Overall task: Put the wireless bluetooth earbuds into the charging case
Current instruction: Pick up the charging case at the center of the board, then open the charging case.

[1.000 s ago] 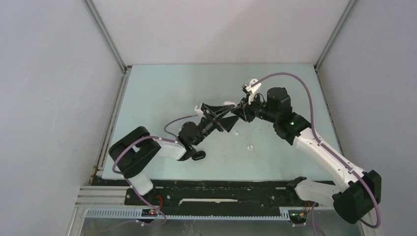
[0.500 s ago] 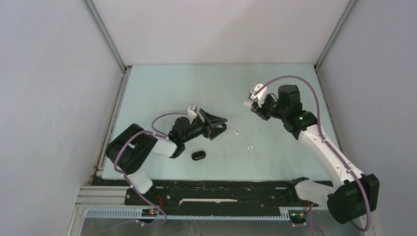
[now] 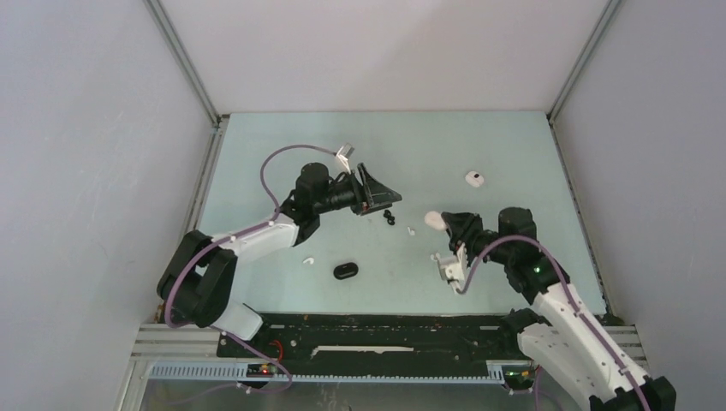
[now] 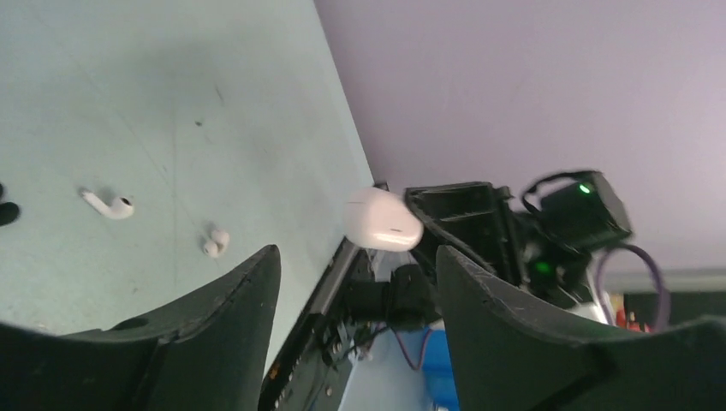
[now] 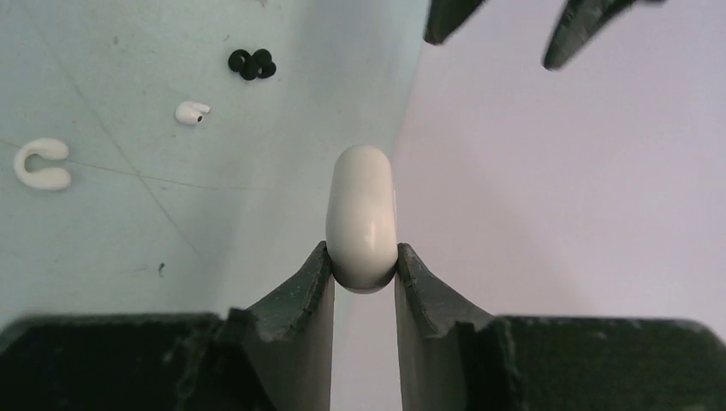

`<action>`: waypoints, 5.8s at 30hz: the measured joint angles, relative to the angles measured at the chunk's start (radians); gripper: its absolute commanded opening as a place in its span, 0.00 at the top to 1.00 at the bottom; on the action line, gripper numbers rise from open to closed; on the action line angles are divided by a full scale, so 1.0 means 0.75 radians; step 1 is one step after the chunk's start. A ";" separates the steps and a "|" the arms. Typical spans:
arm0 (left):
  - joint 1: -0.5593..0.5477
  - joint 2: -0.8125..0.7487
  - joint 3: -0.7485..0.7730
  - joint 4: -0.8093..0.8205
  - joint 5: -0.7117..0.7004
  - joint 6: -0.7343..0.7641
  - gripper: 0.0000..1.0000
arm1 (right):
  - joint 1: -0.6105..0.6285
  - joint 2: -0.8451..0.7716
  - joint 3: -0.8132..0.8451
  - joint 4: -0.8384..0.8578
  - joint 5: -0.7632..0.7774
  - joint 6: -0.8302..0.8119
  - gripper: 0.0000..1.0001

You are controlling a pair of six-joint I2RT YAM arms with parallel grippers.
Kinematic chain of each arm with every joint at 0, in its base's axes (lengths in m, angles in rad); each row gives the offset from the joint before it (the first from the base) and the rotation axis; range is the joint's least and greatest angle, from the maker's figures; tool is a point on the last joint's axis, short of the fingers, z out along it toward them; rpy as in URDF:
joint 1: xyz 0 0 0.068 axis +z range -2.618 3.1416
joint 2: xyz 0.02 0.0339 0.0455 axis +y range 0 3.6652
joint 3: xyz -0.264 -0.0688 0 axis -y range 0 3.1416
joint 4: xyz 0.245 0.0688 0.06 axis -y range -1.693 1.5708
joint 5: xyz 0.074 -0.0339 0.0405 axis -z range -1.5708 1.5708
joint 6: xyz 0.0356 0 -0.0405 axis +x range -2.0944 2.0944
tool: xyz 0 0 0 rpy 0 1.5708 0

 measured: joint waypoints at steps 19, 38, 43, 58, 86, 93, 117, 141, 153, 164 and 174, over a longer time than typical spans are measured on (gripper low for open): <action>-0.115 0.028 0.135 -0.421 0.444 0.266 0.35 | -0.112 -0.165 -0.491 0.554 -0.574 -0.572 1.00; -0.185 0.106 0.134 -0.335 0.517 0.253 0.52 | -0.085 -0.087 -0.512 0.728 -0.665 -0.572 1.00; -0.187 0.111 0.126 -0.288 0.525 0.221 0.61 | -0.059 -0.097 -0.526 0.783 -0.651 -0.570 1.00; -0.187 0.111 0.046 -0.020 0.551 0.080 0.93 | -0.019 -0.120 -0.525 0.753 -0.511 -0.513 0.08; -0.334 -0.422 -0.168 -0.346 -0.233 1.100 1.00 | -0.351 0.433 0.550 -0.653 -0.703 1.314 0.43; -0.374 -0.508 -0.279 -0.218 -0.202 1.186 1.00 | -0.351 0.581 0.569 -0.749 -0.959 1.343 0.40; -0.456 -0.486 -0.277 -0.140 -0.046 1.212 1.00 | -0.040 0.626 0.569 -0.510 -0.840 1.556 0.63; -0.458 -0.449 -0.363 0.143 -0.020 1.173 0.51 | 0.052 0.536 0.569 -0.494 -0.666 1.568 0.99; -0.481 -0.417 -0.385 0.222 -0.022 1.208 0.50 | 0.054 0.538 0.580 -0.534 -0.669 1.580 0.99; -0.493 -0.382 -0.385 0.227 -0.020 1.208 0.55 | 0.087 0.522 0.586 -0.568 -0.617 1.543 0.99; -0.495 -0.361 -0.385 0.231 0.002 1.208 0.55 | 0.094 0.517 0.616 -0.584 -0.598 1.519 0.99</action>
